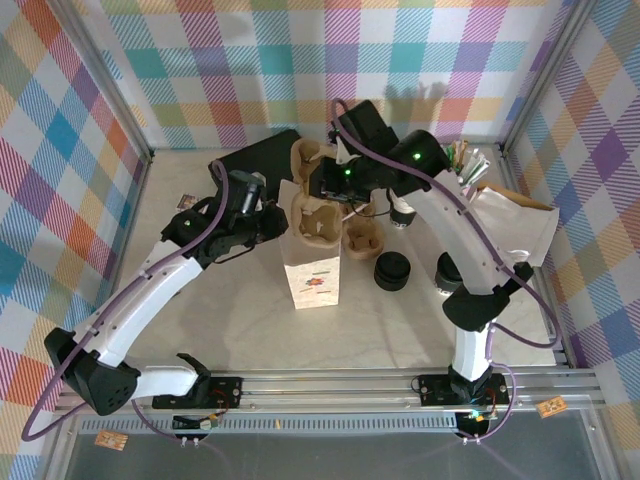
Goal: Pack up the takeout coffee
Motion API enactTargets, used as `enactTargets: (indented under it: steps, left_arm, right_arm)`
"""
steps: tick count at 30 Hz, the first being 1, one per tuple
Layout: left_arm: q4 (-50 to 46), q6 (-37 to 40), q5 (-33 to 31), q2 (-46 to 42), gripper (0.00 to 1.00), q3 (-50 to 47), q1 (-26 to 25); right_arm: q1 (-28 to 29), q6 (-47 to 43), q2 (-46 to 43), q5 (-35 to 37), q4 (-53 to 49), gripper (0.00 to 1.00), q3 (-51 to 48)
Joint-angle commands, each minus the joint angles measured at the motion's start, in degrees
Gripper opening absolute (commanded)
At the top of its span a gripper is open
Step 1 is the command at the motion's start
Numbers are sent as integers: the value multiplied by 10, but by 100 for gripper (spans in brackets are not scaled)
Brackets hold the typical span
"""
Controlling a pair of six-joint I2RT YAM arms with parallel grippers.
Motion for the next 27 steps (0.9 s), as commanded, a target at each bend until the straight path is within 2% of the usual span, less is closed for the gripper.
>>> enactTargets:
  steps: [1,7,15,21,27]
  left_arm:
    - [16,-14,-2,-30,24,-7,-4]
    - [14,-15,-6,-49,29,-16,-4]
    - [19,-8,4,-49,26,-33,-4]
    - [9,2,4,-44,20,-36,-4]
    - [9,4,6,-39,20,-41,-4]
  right_arm:
    - [5,5,6,26,15,22,-14]
    - [5,-10,22,41,11,22,-18]
    - [19,-36,41,69,11,22,-10]
    - [35,-64,73,96,-10,22,19]
    - [53,-86,84,124,-21,22,23]
